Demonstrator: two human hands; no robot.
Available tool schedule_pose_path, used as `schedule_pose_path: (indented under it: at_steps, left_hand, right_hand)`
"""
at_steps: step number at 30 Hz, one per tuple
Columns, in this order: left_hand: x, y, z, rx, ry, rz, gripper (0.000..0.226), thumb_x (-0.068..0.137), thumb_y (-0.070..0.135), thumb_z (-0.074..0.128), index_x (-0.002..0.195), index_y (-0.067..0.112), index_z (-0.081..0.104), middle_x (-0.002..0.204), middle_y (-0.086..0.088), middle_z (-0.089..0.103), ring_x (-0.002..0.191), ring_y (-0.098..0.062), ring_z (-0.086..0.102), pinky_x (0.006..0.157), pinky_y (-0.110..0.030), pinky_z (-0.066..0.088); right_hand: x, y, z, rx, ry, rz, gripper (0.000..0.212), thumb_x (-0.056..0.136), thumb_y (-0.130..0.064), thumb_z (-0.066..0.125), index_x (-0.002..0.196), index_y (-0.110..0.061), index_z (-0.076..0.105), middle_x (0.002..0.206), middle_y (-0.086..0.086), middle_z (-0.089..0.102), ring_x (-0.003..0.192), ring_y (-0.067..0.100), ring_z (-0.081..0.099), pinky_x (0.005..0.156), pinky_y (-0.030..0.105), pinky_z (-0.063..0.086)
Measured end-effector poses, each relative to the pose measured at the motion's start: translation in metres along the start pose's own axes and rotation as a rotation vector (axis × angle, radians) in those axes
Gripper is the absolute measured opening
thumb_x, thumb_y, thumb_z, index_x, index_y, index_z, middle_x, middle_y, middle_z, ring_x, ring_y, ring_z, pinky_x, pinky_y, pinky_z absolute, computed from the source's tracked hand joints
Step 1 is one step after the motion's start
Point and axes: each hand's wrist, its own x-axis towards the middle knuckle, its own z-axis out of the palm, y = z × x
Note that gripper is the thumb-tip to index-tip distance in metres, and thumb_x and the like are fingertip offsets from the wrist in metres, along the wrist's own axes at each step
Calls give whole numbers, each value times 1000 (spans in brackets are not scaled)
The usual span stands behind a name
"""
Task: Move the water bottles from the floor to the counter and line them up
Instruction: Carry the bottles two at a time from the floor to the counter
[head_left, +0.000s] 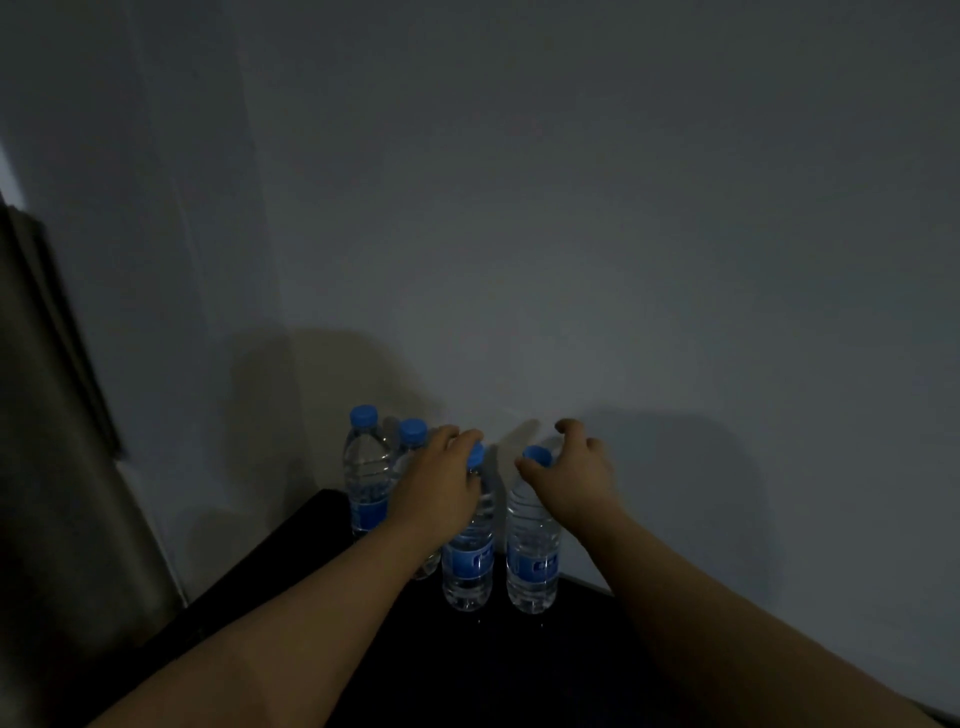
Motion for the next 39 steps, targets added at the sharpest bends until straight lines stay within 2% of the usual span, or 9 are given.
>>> schedule_pose_path:
  at_steps: [5, 9, 13, 18, 24, 31, 39]
  left_hand:
    - [-16, 17, -41, 202, -15, 22, 49, 94, 19, 47, 142, 22, 37, 144, 0, 40, 131, -23, 39, 107, -33, 36]
    - [-38, 42, -77, 362, -11, 69, 48, 93, 20, 46, 141, 21, 37, 140, -3, 43, 127, -24, 40, 103, -33, 37]
    - [-67, 71, -102, 401, 36, 99, 44, 94, 25, 47, 138, 20, 41, 135, -4, 47, 122, -24, 43, 100, -34, 40]
    - [-111, 93, -111, 402, 106, 172, 44, 91, 20, 47, 135, 17, 46, 128, -6, 52, 117, -25, 46, 96, -34, 42]
    - [-170, 104, -115, 395, 53, 194, 43, 93, 25, 44, 136, 21, 42, 133, -1, 47, 122, -22, 43, 102, -36, 40]
    - [-257, 96, -127, 286, 33, 280, 45, 92, 24, 48, 136, 21, 42, 134, 0, 47, 123, -21, 42, 102, -31, 38]
    - [-381, 92, -126, 216, -121, 376, 48, 93, 30, 50, 139, 24, 39, 138, 2, 44, 127, -18, 40, 103, -31, 39]
  right_hand:
    - [-27, -18, -30, -136, -4, -90, 58, 89, -36, 54, 140, -19, 31, 142, 12, 36, 125, 33, 43, 101, 43, 43]
    - [-61, -34, -59, -263, -10, -171, 51, 89, -38, 54, 132, -19, 35, 137, 10, 41, 120, 31, 45, 96, 41, 44]
    - [-103, -47, -83, -384, 5, -243, 47, 91, -38, 50, 132, -19, 35, 134, 9, 42, 120, 30, 45, 95, 40, 42]
    - [-157, -51, -107, -508, 39, -305, 47, 91, -37, 48, 132, -18, 37, 134, 9, 44, 122, 30, 44, 97, 40, 39]
    - [-229, -44, -127, -578, 28, -238, 51, 91, -38, 49, 136, -19, 35, 138, 8, 40, 125, 30, 42, 98, 40, 40]
    - [-322, -42, -114, -587, 67, -150, 52, 90, -37, 51, 136, -20, 35, 137, 8, 43, 124, 29, 44, 98, 39, 40]
    - [-470, -30, -91, -599, 41, 6, 48, 90, -37, 52, 133, -21, 38, 134, 8, 46, 122, 28, 45, 99, 41, 41]
